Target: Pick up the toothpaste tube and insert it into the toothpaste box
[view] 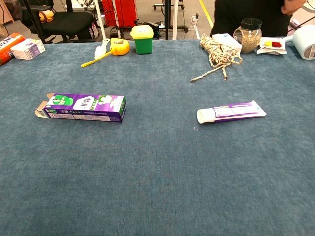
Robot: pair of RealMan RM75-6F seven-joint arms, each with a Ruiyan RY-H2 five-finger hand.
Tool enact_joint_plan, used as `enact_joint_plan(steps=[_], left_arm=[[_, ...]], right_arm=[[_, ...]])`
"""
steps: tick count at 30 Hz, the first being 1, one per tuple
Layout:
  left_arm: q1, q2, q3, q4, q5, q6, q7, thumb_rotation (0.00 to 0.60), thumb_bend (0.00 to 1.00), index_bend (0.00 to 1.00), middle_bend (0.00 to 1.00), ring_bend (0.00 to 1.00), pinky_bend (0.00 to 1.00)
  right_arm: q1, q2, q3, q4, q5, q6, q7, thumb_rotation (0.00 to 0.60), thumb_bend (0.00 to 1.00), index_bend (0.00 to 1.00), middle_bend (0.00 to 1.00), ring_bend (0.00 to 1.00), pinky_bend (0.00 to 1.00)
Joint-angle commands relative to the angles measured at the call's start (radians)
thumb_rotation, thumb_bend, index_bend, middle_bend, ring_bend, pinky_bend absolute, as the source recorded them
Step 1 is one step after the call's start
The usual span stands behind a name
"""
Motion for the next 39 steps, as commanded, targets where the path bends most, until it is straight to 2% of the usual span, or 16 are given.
enact_joint_plan(steps=[1, 11, 15, 21, 24, 31, 35, 39], left_arm=[[0.005, -0.007, -0.004, -0.001, -0.003, 0.009, 0.015, 0.6, 0.0, 0.0, 0.0, 0.0, 0.1], [0.013, -0.006, 0.001, -0.006, -0.001, 0.013, 0.022, 0.6, 0.0, 0.0, 0.0, 0.0, 0.1], [0.023, -0.009, -0.002, -0.007, -0.002, 0.033, 0.033, 0.6, 0.0, 0.0, 0.0, 0.0, 0.1], [0.033, -0.002, -0.003, -0.027, -0.007, 0.044, 0.035, 0.6, 0.0, 0.0, 0.0, 0.0, 0.1], [0.036, 0.001, 0.0, -0.032, 0.001, 0.051, 0.035, 0.6, 0.0, 0.0, 0.0, 0.0, 0.1], [0.027, 0.002, 0.001, -0.035, -0.015, 0.017, 0.046, 0.6, 0.0, 0.0, 0.0, 0.0, 0.1], [0.018, 0.007, -0.007, -0.038, -0.034, -0.002, 0.041, 0.6, 0.0, 0.0, 0.0, 0.0, 0.1], [0.009, 0.01, -0.015, -0.042, -0.055, -0.022, 0.039, 0.6, 0.0, 0.0, 0.0, 0.0, 0.1]], right_arm=[[0.0, -0.001, 0.0, 0.0, 0.0, -0.001, -0.003, 0.6, 0.0, 0.08, 0.0, 0.04, 0.0], [0.013, -0.012, -0.005, -0.002, -0.012, -0.026, -0.021, 0.6, 0.0, 0.08, 0.01, 0.04, 0.0], [0.052, -0.043, 0.01, 0.012, -0.009, -0.086, -0.056, 0.6, 0.0, 0.08, 0.01, 0.04, 0.0], [0.162, -0.07, 0.071, -0.021, 0.051, -0.242, -0.12, 0.6, 0.0, 0.08, 0.03, 0.04, 0.0], [0.221, -0.091, 0.103, -0.041, 0.1, -0.331, -0.166, 0.6, 0.0, 0.08, 0.04, 0.04, 0.0], [0.355, -0.185, 0.192, -0.049, 0.321, -0.539, -0.348, 0.6, 0.0, 0.08, 0.06, 0.06, 0.01], [0.414, -0.261, 0.236, -0.009, 0.478, -0.599, -0.475, 0.6, 0.0, 0.1, 0.08, 0.08, 0.03], [0.464, -0.325, 0.248, 0.044, 0.581, -0.638, -0.562, 0.6, 0.04, 0.12, 0.1, 0.09, 0.04]])
